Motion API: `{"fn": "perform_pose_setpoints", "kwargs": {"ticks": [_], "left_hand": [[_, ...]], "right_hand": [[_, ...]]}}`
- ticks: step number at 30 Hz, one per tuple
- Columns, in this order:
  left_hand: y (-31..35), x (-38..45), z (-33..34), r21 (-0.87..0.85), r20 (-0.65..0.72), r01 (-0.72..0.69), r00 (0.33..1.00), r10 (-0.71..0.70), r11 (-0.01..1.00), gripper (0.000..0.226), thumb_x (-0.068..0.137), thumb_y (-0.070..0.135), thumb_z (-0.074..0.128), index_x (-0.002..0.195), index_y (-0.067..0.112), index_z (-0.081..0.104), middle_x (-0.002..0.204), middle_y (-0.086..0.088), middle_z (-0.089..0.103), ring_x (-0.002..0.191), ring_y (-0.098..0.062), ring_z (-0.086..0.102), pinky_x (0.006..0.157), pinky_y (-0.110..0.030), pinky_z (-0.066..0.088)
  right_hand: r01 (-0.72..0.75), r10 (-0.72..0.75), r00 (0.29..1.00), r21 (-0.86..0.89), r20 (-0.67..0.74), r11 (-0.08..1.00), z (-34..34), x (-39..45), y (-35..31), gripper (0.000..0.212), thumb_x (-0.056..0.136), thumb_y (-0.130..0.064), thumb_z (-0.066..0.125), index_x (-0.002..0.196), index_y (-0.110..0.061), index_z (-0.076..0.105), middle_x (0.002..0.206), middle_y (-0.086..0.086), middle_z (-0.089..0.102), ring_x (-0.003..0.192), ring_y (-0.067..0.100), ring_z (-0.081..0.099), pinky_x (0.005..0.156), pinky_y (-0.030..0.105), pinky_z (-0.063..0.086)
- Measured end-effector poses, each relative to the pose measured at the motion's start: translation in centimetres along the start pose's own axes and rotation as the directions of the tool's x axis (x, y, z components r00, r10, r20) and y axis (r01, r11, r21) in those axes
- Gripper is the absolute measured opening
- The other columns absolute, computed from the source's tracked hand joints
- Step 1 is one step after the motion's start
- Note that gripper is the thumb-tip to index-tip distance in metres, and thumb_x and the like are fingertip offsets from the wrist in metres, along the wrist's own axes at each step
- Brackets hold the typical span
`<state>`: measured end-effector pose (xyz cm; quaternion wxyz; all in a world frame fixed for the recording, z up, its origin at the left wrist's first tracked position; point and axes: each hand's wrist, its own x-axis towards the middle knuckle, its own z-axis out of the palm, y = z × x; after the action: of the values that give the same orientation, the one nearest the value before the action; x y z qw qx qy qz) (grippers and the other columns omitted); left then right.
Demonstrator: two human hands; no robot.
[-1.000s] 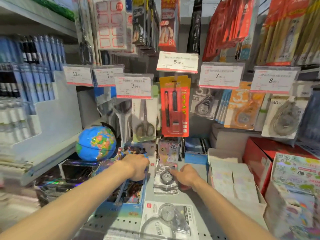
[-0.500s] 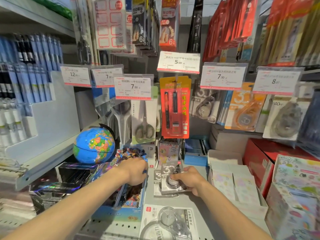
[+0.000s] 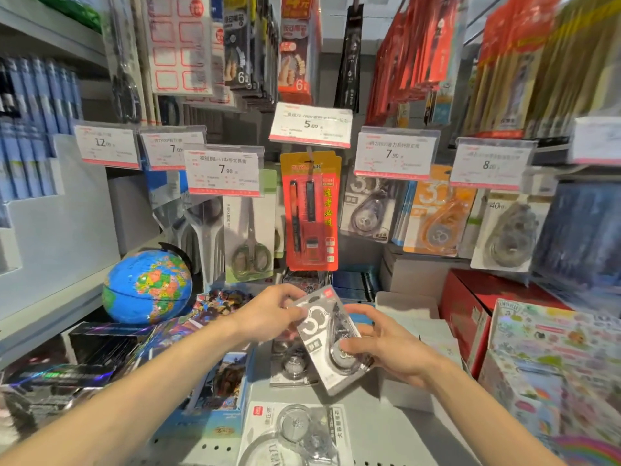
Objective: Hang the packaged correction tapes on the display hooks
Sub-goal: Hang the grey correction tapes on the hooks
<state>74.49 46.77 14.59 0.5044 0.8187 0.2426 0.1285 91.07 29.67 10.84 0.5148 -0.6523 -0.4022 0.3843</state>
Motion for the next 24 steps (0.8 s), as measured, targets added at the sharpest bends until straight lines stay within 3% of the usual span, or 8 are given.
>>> {"fn": "perform_pose_setpoints", "kwargs": {"ticks": [6, 9, 12, 15, 17, 19, 21, 24], "left_hand": [[1.2, -0.2, 0.8, -0.163, -0.084, -0.062, 0.995, 0.048, 0.985, 0.019, 0.099, 0.005, 0.059, 0.117, 0.006, 0.059, 0.092, -0.018, 0.074, 0.066, -0.017, 0.065, 0.057, -0.025, 0.057], [1.8, -0.3, 1.1, -0.126, -0.136, -0.114, 0.986, 0.097, 0.985, 0.018, 0.099, 0.006, 0.059, 0.117, 0.008, 0.062, 0.09, -0.014, 0.072, 0.058, -0.006, 0.065, 0.052, -0.018, 0.052], [2.5, -0.6, 1.2, -0.1, -0.161, -0.154, 0.978, 0.136, 0.983, 0.018, 0.099, 0.007, 0.059, 0.117, 0.008, 0.063, 0.085, -0.01, 0.07, 0.059, -0.004, 0.065, 0.054, -0.018, 0.053], [3.1, -0.9, 1.0, -0.063, -0.173, -0.186, 0.97, 0.173, 0.98, 0.018, 0.099, 0.008, 0.06, 0.117, 0.009, 0.063, 0.095, -0.022, 0.073, 0.069, -0.013, 0.067, 0.061, -0.027, 0.059], [3.7, -1.1, 1.0, -0.039, -0.188, -0.214, 0.961, 0.203, 0.976, 0.016, 0.098, 0.01, 0.061, 0.114, 0.013, 0.063, 0.104, -0.023, 0.073, 0.074, -0.021, 0.069, 0.068, -0.035, 0.06], [4.5, -1.6, 1.0, -0.002, -0.208, -0.247, 0.948, 0.241, 0.969, 0.016, 0.099, 0.013, 0.061, 0.114, 0.017, 0.063, 0.107, -0.018, 0.073, 0.083, -0.033, 0.072, 0.072, -0.038, 0.062], [5.5, -2.0, 1.1, 0.03, -0.221, -0.297, 0.929, 0.296, 0.955, 0.016, 0.099, 0.017, 0.062, 0.114, 0.022, 0.062, 0.105, -0.014, 0.074, 0.089, -0.039, 0.071, 0.078, -0.05, 0.061], [7.5, -2.7, 1.3, 0.154, -0.236, -0.386, 0.879, 0.414, 0.909, 0.021, 0.099, 0.025, 0.061, 0.119, 0.027, 0.062, 0.102, 0.002, 0.075, 0.083, -0.024, 0.073, 0.081, -0.046, 0.061]], "right_hand": [[0.096, -0.146, 0.976, -0.281, -0.162, 0.955, -0.2, -1.4, -0.5, 0.06, 0.079, -0.029, 0.081, 0.131, -0.04, 0.053, 0.109, 0.007, 0.069, 0.094, 0.021, 0.072, 0.093, 0.043, 0.055], [0.156, -0.232, 0.96, -0.385, -0.159, 0.91, 0.6, -2.1, -1.1, 0.06, 0.08, -0.032, 0.081, 0.13, -0.043, 0.049, 0.109, -0.014, 0.07, 0.094, 0.002, 0.069, 0.093, 0.028, 0.053], [0.214, -0.311, 0.941, -0.479, -0.132, 0.851, 1.4, -2.9, -2.1, 0.059, 0.075, -0.032, 0.083, 0.108, -0.062, 0.044, 0.106, -0.037, 0.063, 0.098, -0.013, 0.06, 0.084, 0.008, 0.045], [0.216, -0.365, 0.918, -0.58, -0.152, 0.785, 1.7, -3.1, -2.4, 0.071, 0.072, -0.043, 0.081, 0.107, -0.078, 0.03, 0.122, -0.032, 0.052, 0.112, -0.011, 0.052, 0.095, 0.017, 0.042], [0.209, -0.393, 0.904, -0.629, -0.167, 0.749, 1.5, -3.4, -2.7, 0.077, 0.074, -0.047, 0.077, 0.125, -0.071, 0.025, 0.127, -0.029, 0.042, 0.116, -0.008, 0.045, 0.099, 0.02, 0.038], [0.195, -0.425, 0.883, -0.667, -0.2, 0.719, 1.2, -3.8, -3.2, 0.088, 0.076, -0.05, 0.075, 0.146, -0.05, 0.022, 0.129, -0.026, 0.039, 0.118, -0.006, 0.043, 0.097, 0.019, 0.036], [0.196, -0.478, 0.847, -0.698, -0.234, 0.689, 0.7, -4.1, -3.7, 0.096, 0.075, -0.052, 0.074, 0.152, -0.04, 0.019, 0.133, -0.024, 0.039, 0.12, -0.005, 0.043, 0.095, 0.019, 0.035], [0.218, -0.551, 0.787, -0.711, -0.277, 0.668, -0.1, -4.9, -4.3, 0.097, 0.074, -0.048, 0.075, 0.153, -0.04, 0.018, 0.129, -0.025, 0.04, 0.114, -0.008, 0.044, 0.092, 0.017, 0.035]]}}
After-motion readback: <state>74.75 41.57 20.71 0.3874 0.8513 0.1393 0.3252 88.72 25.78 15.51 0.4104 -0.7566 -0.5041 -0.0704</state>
